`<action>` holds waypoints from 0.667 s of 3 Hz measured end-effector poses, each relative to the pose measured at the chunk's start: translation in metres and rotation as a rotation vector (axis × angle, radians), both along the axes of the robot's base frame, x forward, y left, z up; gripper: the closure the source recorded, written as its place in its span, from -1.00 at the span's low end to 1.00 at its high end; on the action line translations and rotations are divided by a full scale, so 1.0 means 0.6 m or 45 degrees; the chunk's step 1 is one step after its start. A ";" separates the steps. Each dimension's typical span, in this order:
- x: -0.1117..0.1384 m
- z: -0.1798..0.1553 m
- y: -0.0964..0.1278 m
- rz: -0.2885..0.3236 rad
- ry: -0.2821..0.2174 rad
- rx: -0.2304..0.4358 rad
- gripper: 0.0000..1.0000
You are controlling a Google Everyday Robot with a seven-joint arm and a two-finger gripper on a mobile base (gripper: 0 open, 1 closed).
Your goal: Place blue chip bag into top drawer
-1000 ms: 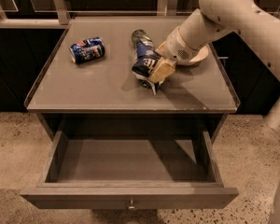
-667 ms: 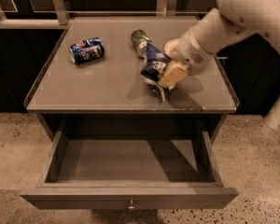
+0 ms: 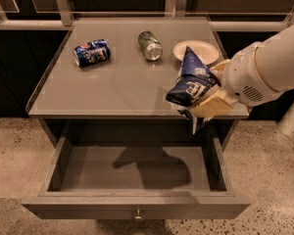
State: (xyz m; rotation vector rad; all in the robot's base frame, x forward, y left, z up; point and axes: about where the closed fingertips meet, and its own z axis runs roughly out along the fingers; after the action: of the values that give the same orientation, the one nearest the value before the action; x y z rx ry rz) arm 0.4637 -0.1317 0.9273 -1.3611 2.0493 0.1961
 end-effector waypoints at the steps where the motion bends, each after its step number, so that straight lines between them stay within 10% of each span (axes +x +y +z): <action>1: -0.001 0.000 0.001 0.001 -0.001 0.000 1.00; 2: -0.033 -0.039 0.005 -0.034 0.034 0.055 1.00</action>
Offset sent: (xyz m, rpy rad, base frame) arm -0.0726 0.0061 -0.0914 0.1712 0.1102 -0.1078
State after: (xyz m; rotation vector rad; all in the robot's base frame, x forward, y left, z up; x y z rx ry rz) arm 0.4438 -0.1289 0.9042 -1.3109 2.0718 0.2469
